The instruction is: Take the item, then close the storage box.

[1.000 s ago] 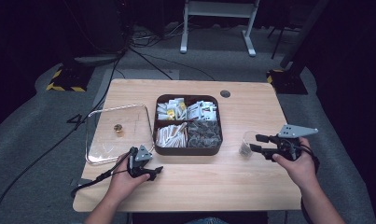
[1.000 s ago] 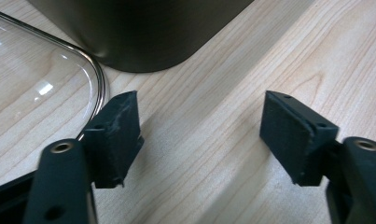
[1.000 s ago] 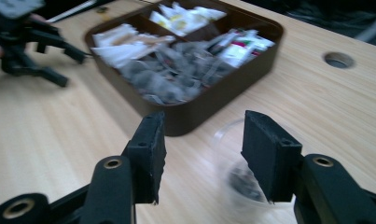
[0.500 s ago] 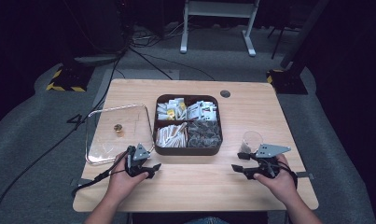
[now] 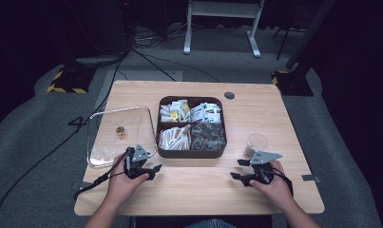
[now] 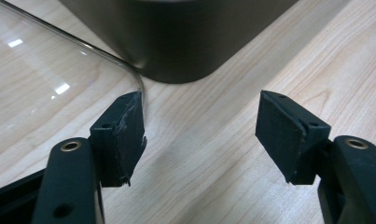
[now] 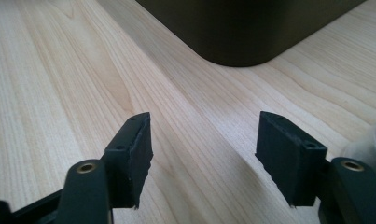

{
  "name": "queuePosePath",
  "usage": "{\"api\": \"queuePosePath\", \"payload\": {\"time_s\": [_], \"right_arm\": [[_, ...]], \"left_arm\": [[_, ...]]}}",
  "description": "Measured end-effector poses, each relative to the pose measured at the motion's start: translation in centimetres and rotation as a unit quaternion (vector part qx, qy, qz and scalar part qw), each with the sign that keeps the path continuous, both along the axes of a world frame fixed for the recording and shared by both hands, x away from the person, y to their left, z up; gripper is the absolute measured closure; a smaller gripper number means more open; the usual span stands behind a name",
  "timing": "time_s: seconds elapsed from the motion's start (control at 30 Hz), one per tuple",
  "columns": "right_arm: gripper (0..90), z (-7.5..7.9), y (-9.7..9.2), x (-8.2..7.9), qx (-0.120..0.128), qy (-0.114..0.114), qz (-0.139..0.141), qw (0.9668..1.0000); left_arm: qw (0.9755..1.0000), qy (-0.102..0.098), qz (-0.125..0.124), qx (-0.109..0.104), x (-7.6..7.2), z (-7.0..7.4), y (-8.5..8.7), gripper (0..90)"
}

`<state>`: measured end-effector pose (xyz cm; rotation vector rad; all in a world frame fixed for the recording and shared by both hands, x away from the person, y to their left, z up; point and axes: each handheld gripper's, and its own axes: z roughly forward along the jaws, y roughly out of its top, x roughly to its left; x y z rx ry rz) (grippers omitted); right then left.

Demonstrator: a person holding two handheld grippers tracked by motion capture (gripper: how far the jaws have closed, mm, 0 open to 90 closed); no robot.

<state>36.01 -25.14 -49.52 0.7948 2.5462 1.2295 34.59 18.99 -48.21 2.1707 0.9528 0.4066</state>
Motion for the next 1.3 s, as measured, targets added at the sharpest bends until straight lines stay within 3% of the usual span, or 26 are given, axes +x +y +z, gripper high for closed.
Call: {"api": "queuePosePath", "payload": {"time_s": [0.33, 0.47, 0.63, 0.77, 1.0, 1.07, 1.23, 1.3], "right_arm": [[32.0, -0.8, 0.1, 0.1, -0.026, -0.009, -0.004, 0.9996], [31.0, -0.8, 0.2, 0.1, -0.027, -0.010, -0.003, 0.9996], [31.0, -0.8, 0.2, 0.1, -0.027, -0.010, -0.003, 0.9996], [31.0, -0.8, 0.2, 0.1, -0.027, -0.010, -0.003, 0.9996], [31.0, -0.8, 0.2, 0.1, -0.027, -0.010, -0.003, 0.9996], [31.0, -0.8, 0.2, 0.1, -0.027, -0.010, -0.003, 0.9996], [31.0, -0.8, 0.2, 0.1, -0.027, -0.010, -0.003, 0.9996], [31.0, -0.8, 0.2, 0.1, -0.027, -0.010, -0.002, 0.9996]], "left_arm": [[0.9984, -0.026, 0.043, -0.027, 0.3, 2.5, 2.2, 32.6], [0.9959, -0.021, 0.078, -0.042, 1.1, 3.5, 3.8, 30.9], [0.9917, -0.030, 0.108, -0.063, 2.1, 4.4, 5.7, 31.1], [0.9882, -0.033, 0.133, -0.068, 3.4, 4.7, 7.2, 31.0], [0.9830, -0.026, 0.173, -0.054, 5.8, 4.2, 8.3, 30.9], [0.9815, -0.025, 0.184, -0.046, 6.6, 3.7, 8.6, 30.9], [0.9761, -0.012, 0.210, -0.055, 8.1, 2.1, 9.5, 32.9], [0.9756, -0.006, 0.215, -0.046, 8.4, 1.6, 9.9, 34.0]]}}
